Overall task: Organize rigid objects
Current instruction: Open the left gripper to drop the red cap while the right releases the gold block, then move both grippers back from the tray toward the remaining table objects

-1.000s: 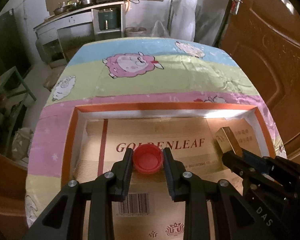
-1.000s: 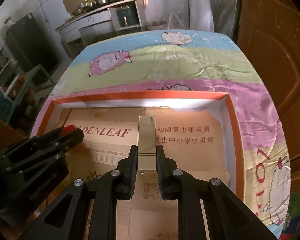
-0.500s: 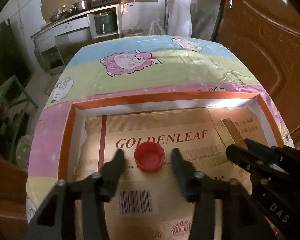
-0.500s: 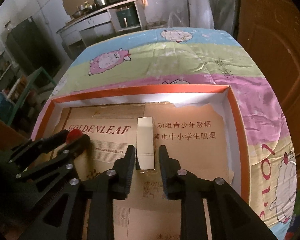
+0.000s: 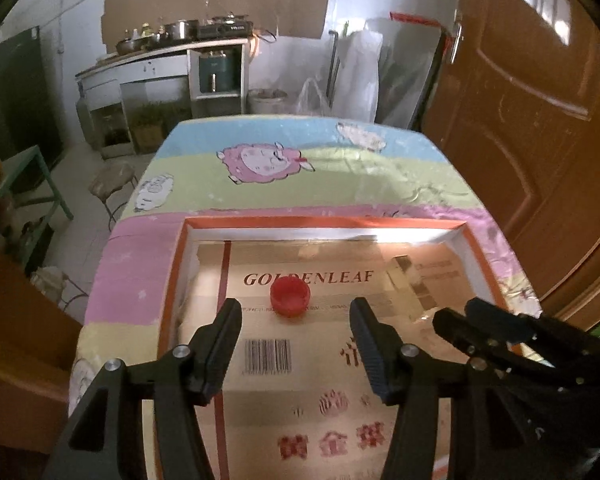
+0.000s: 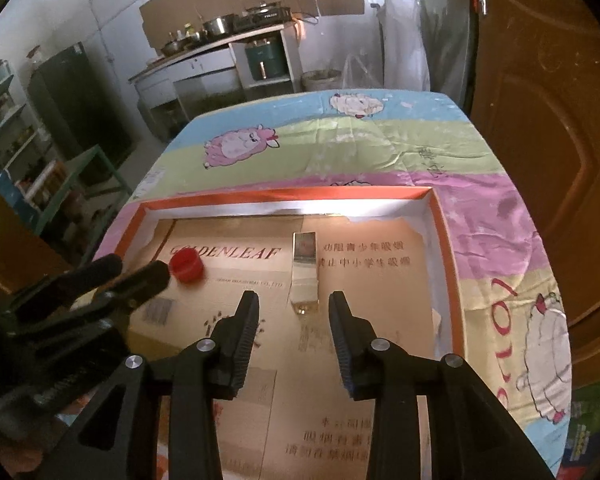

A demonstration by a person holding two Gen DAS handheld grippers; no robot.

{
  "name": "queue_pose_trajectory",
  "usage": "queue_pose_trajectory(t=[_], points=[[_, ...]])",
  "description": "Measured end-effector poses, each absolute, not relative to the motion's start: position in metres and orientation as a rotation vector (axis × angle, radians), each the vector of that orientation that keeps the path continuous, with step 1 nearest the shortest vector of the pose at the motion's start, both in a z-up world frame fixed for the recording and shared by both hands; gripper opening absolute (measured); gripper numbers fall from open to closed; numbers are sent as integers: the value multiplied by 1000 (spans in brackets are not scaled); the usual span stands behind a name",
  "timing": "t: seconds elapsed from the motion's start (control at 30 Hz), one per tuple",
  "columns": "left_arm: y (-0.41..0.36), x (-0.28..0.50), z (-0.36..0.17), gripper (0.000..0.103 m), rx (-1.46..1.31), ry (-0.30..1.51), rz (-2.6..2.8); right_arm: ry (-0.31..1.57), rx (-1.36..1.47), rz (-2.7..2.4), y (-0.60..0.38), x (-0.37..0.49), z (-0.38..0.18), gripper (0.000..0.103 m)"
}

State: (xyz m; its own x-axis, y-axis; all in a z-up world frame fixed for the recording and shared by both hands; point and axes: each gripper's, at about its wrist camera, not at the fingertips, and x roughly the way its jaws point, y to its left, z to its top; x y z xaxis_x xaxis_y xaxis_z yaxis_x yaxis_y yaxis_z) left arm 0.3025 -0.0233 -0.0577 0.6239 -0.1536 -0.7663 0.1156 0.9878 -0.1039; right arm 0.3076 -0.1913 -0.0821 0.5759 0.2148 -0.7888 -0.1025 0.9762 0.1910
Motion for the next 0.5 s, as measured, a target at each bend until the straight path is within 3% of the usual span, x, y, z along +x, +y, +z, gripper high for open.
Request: queue_pose_trajectory(t=[0.5], points=[[-6,235,-36,56,-69,812,-139,910,112,188,-188,247,-68,38]])
